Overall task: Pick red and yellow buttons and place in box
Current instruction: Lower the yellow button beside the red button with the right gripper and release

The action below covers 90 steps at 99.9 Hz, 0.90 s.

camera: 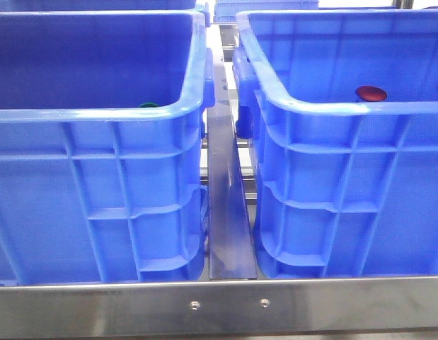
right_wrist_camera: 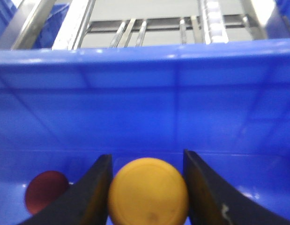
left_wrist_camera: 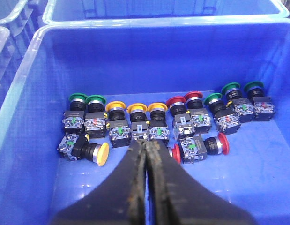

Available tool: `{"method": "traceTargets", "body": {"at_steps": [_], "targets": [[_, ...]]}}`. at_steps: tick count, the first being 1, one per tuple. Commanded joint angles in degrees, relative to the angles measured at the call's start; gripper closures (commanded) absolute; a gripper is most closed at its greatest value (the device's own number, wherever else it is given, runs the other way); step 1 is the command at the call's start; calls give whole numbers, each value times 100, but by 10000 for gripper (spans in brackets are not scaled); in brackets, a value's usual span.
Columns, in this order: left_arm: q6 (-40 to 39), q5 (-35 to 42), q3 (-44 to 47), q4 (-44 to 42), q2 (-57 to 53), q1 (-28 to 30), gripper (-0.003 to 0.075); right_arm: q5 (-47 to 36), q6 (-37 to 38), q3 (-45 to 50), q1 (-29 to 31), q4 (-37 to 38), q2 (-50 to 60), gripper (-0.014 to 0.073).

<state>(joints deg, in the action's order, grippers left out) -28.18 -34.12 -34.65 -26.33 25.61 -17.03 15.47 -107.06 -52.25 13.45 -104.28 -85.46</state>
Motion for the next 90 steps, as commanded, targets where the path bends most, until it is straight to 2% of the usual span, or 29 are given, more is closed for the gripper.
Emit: {"method": "traceTargets", "body": {"at_steps": [1,44,90], "targets": [[-15,401,-143,-106,32,-46,741,306,-197,-366,39,-448,-105,443],[-15,401,-143,-106,32,-46,741,425,-323,-1109,39,-448,-1405,443],[-15,401,-143,-106,32,-46,741,354,-323,-875,39,-444,-1561,440]]}}
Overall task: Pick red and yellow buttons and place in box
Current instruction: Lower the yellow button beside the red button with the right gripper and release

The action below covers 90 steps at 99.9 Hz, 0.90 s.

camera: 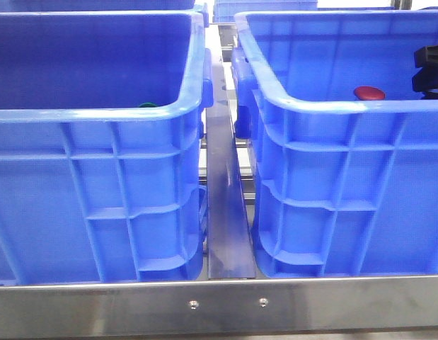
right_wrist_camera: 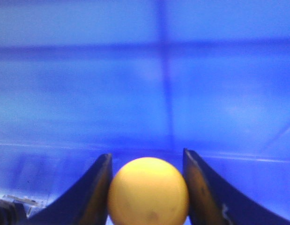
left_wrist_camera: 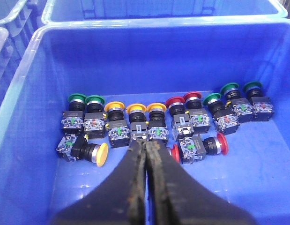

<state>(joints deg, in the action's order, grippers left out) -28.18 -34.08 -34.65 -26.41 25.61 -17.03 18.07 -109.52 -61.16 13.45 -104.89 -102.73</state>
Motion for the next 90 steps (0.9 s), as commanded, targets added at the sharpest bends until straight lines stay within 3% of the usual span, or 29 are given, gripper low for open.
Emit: {"method": "traceTargets", "body": {"at_steps": [1,18,40,49,90], "targets": [[-15,398,-143,-98,32,-46,741,94,-77,27,39,-383,166,440],[-15,398,-143,-98,32,-46,741,88,-77,82,39,-383,172,417],[-15,398,-143,-98,32,-46,741,82,-72,82,39,-383,311,151],[-15,398,-143,-98,32,-46,741,45,-72,82,39,-383,426,94],[-15,398,-143,-98,32,-46,741,-314,-72,359,39,-383,1536,82]]}}
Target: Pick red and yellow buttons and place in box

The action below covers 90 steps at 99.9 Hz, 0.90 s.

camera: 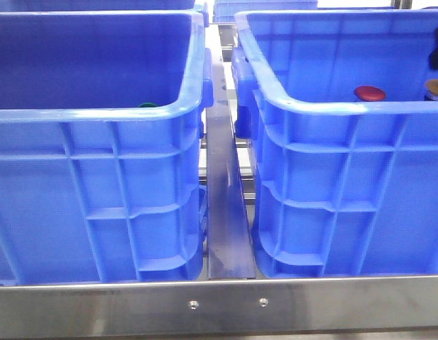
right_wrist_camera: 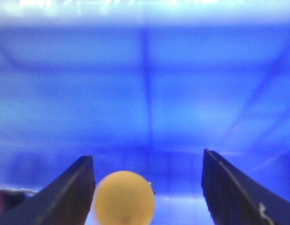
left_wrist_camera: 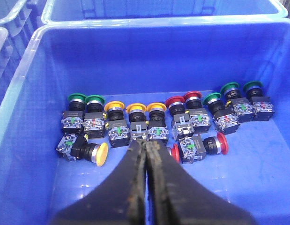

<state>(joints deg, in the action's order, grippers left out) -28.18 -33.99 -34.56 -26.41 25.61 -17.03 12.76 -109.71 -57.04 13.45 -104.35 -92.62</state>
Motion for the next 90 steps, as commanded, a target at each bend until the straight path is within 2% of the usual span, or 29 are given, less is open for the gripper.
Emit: {"method": "traceTargets", "body": {"at_steps": [1,23,56,90], "targets": [[-15,388,-151,-98,32,-46,741,234,-53,-44,39,-438,552,82],[-15,388,-151,-98,32,-46,741,453,312,431,-77,-438,1495,84],[-15,388,-151,-98,32,-46,741,362,317,1646,-562,-438,3199,85],[-15,388,-151,-98,32,-46,741,241,665,2616,-562,-438,5064,85]]}}
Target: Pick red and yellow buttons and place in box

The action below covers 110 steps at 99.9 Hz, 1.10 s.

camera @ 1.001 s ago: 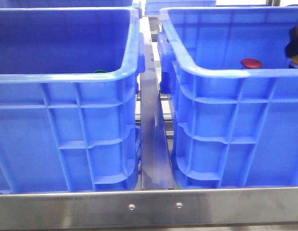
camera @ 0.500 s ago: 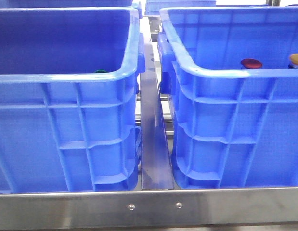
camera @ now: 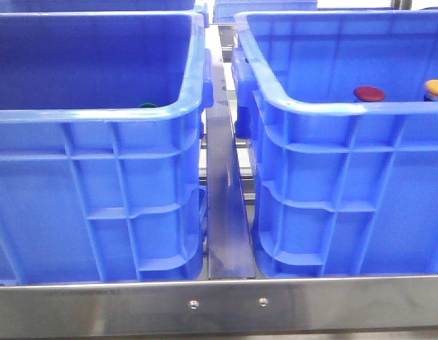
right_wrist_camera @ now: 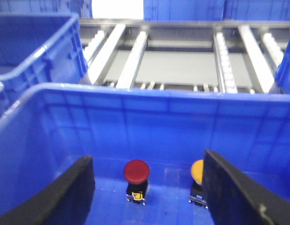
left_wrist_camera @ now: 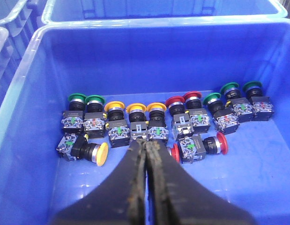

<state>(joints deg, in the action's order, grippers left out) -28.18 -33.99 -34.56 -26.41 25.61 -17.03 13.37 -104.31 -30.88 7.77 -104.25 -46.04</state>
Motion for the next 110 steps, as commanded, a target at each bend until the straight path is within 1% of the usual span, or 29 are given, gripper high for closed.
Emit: {"method": "traceTargets", "body": {"at_steps": [1,13,20,27,40,53,63,110], "targets": [[-15,388,-151,-98,32,-46,741,181,134,32,7,-447,480,85],[-15,388,-151,-98,32,-46,741,195,220,278,7,-447,1094,95],[-15,388,-151,-98,32,-46,741,184,220,396,7,-447,1400,137],[-15,388,-151,-98,32,-46,741,184,220,476,7,-447,1663,209],[-15,388,-151,-98,32,-46,741,230,220,517,7,-447,1984,389],[-15,388,-151,-98,32,-46,741,331,220,517,7,-447,2042,561],[-15,388,-151,-98,32,-46,741,368,220,517,7,-447,2042,662],[-15,388,-151,-98,32,-46,741,368,220,517,7,-447,2042,662]]}}
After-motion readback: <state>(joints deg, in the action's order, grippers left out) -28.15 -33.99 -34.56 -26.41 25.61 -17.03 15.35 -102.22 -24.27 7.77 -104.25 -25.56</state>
